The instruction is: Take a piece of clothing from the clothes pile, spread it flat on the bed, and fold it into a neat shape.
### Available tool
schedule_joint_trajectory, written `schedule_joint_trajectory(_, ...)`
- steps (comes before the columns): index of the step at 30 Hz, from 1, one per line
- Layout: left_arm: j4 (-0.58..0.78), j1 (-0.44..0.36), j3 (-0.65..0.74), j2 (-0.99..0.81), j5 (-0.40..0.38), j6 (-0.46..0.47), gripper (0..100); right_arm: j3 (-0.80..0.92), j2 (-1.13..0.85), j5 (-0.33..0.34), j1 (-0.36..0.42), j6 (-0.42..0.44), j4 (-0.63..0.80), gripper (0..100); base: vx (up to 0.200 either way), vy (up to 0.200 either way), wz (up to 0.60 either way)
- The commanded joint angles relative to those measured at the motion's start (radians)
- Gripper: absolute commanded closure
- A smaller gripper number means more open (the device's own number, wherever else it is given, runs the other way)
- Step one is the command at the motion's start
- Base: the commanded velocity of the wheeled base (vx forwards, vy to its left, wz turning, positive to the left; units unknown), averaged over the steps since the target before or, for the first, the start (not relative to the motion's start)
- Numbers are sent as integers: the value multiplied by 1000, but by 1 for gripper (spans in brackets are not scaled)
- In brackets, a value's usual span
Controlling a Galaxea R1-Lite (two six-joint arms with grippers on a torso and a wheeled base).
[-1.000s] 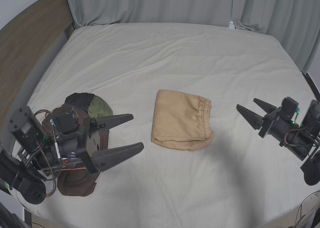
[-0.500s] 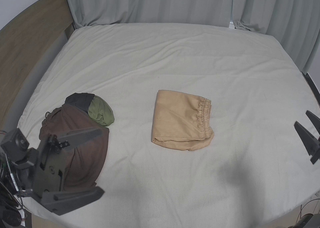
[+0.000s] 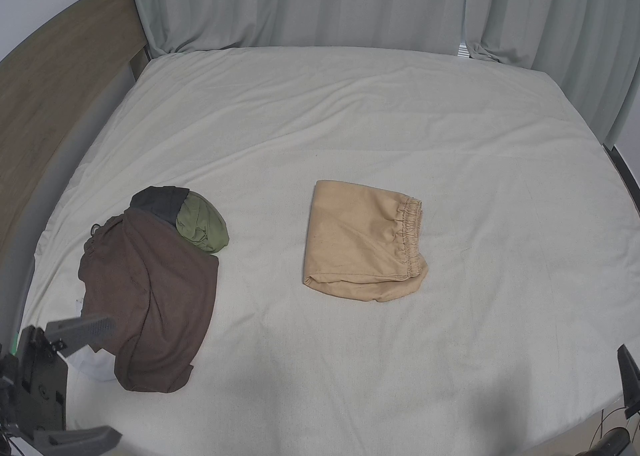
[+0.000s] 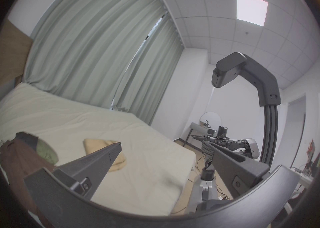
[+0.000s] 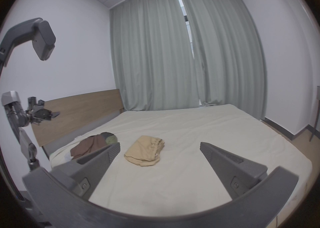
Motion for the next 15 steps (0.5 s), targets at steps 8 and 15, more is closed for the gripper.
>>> schedule_joint_trajectory(8, 812, 290, -37, -786, 29, -6, 0, 83, -207, -131, -114, -54, 274, 0, 0, 0, 0)
schedule_joint_trajectory(15, 831, 298, 27, -788, 312, 126, 0, 83, -206, -132, -116, -56, 269, 0, 0, 0, 0)
